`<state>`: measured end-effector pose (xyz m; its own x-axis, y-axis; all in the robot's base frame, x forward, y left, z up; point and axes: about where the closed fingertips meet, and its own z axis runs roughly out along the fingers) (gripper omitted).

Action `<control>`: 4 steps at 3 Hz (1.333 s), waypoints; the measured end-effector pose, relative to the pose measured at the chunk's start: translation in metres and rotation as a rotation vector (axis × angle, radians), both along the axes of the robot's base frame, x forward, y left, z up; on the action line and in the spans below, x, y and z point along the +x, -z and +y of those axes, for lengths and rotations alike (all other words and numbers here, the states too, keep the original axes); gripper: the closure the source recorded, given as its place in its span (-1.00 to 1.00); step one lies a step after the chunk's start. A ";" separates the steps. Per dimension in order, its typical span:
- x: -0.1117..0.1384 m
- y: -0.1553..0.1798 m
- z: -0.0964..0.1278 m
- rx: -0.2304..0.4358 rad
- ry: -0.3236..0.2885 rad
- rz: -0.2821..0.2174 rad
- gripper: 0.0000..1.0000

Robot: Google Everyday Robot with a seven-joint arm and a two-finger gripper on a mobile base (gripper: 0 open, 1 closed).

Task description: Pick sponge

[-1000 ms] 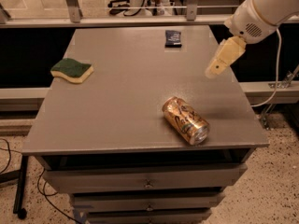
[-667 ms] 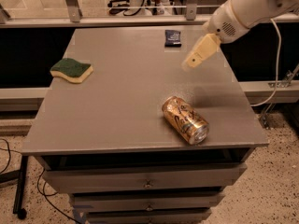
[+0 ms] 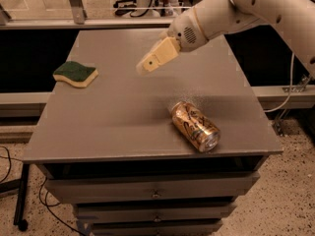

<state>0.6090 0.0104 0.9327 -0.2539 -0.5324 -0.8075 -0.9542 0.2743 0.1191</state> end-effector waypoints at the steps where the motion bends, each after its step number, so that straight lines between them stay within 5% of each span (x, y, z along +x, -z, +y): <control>1: -0.008 0.003 0.012 0.006 -0.023 0.012 -1.00; 2: -0.010 -0.006 0.042 0.052 -0.103 -0.030 -1.00; 3: -0.008 -0.013 0.110 0.124 -0.206 -0.097 -1.00; 4: -0.002 0.000 0.175 0.119 -0.277 -0.143 -1.00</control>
Offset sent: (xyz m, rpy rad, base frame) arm -0.0151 0.0916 0.0261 0.1405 -0.1151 0.2450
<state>0.6068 0.1852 0.9326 0.0075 -0.4656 -0.8850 -1.0000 -0.0059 -0.0054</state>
